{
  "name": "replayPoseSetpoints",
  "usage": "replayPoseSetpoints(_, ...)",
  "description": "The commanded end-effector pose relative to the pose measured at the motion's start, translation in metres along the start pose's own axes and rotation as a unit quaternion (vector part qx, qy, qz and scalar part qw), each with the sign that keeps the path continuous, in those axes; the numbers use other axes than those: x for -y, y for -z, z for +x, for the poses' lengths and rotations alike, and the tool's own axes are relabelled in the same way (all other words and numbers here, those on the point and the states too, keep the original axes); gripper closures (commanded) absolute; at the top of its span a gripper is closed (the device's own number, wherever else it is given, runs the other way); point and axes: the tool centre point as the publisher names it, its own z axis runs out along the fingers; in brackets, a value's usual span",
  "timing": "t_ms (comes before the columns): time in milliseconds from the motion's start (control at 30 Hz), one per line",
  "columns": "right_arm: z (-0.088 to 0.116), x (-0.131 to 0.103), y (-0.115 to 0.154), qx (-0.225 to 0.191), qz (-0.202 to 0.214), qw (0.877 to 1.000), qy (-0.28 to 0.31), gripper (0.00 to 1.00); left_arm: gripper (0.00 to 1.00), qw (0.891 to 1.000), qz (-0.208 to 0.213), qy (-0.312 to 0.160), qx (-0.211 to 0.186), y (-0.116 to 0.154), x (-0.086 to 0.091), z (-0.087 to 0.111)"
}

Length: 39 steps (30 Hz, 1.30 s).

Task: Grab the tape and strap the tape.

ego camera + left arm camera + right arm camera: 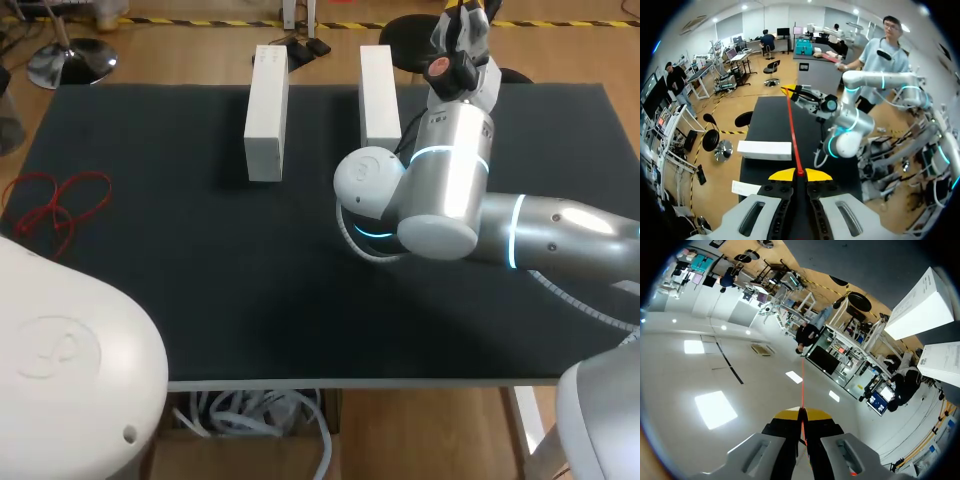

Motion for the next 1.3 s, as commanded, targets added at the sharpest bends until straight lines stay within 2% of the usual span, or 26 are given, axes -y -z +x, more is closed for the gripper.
replayPoseSetpoints(33,0.001,0.001,0.0,0.001,-0.002,1.0,0.001,1.0,1.0,1.0,-0.002,0.0,-0.001,0.0,0.0,0.0)
replayPoseSetpoints(500,0.001,0.001,0.0,0.001,-0.002,1.0,0.001,1.0,1.0,1.0,-0.002,0.0,-0.001,0.0,0.0,0.0)
replayPoseSetpoints(667,0.0,0.008,0.0,0.069,0.042,0.992,0.094,1.0,1.0,1.0,-0.002,0.0,-0.001,0.0,0.0,0.0)
replayPoseSetpoints(767,0.002,0.012,0.003,0.099,0.059,0.98,0.163,1.0,1.0,1.0,-0.002,0.0,-0.001,0.0,0.0,0.0)
replayPoseSetpoints(933,0.003,0.021,0.006,0.116,0.078,0.944,0.298,1.0,1.0,1.0,-0.002,0.0,-0.001,0.0,0.0,0.0)
replayPoseSetpoints(1033,0.005,0.025,0.004,0.111,0.078,0.914,0.382,1.0,1.0,1.0,-0.002,0.0,-0.001,0.0,0.0,0.0)
replayPoseSetpoints(1133,0.008,0.03,0.001,0.096,0.083,0.875,0.466,1.0,1.0,1.0,-0.002,0.0,-0.001,0.0,0.0,0.0)
replayPoseSetpoints(1200,0.009,0.035,-0.001,0.084,0.098,0.844,0.52,1.0,1.0,1.0,-0.002,0.0,-0.001,0.0,0.0,0.0)
replayPoseSetpoints(1300,0.01,0.044,-0.002,0.069,0.119,0.805,0.577,1.0,1.0,1.0,-0.002,0.0,-0.001,0.0,0.0,0.0)
